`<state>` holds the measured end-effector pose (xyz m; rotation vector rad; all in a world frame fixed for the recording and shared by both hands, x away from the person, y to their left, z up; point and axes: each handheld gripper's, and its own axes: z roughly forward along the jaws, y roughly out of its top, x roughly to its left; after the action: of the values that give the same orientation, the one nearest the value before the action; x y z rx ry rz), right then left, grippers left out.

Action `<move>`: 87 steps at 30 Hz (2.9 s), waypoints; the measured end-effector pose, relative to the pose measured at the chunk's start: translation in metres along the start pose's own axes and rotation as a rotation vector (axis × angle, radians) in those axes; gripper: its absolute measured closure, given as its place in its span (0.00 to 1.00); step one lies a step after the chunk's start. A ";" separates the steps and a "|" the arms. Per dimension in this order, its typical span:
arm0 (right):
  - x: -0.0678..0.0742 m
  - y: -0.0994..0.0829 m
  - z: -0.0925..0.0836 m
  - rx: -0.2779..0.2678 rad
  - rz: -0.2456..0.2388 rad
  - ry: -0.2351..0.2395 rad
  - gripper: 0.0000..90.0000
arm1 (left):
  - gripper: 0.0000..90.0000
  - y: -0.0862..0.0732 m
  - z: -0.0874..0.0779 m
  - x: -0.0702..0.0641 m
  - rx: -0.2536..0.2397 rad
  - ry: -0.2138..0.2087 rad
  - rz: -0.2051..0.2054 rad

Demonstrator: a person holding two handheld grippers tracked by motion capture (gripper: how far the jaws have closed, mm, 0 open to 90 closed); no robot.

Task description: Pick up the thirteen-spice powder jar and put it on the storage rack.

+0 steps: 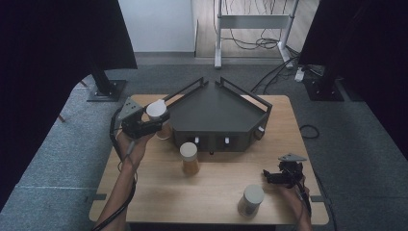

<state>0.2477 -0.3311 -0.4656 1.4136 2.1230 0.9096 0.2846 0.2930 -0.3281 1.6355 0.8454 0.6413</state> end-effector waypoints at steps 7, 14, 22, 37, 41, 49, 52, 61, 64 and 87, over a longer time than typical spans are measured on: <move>0.000 0.000 0.000 0.000 0.000 0.000 0.00 | 0.34 0.009 0.013 0.000 -0.002 0.004 0.005; 0.000 0.000 0.000 0.000 0.000 0.000 0.00 | 0.34 0.015 0.029 -0.001 0.006 0.009 0.005; 0.000 0.000 0.000 -0.001 0.000 0.000 0.00 | 0.34 0.024 0.049 -0.001 0.006 0.012 -0.003; 0.000 0.000 0.000 -0.001 -0.002 0.002 0.00 | 0.34 0.025 0.090 -0.008 0.044 0.041 0.001; 0.000 0.000 0.000 -0.001 -0.002 0.002 0.00 | 0.34 0.025 0.095 -0.010 0.058 0.068 0.017; 0.000 0.000 0.000 0.000 -0.002 0.002 0.00 | 0.34 0.021 0.101 -0.008 0.066 0.083 0.001; 0.000 0.000 0.000 0.000 -0.002 0.002 0.00 | 0.34 0.019 0.103 -0.008 0.066 0.086 -0.002; 0.000 0.000 0.000 0.000 -0.002 0.002 0.00 | 0.34 0.013 0.107 -0.007 0.068 0.099 -0.013; 0.000 0.000 0.000 0.000 -0.002 0.002 0.00 | 0.34 0.014 0.107 -0.005 0.069 0.098 -0.016; 0.000 0.000 0.000 0.000 -0.003 0.002 0.00 | 0.27 0.011 0.106 0.001 0.062 0.088 -0.031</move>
<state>0.2479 -0.3313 -0.4656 1.4101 2.1262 0.9107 0.3703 0.2306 -0.3405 1.6568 0.9609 0.6752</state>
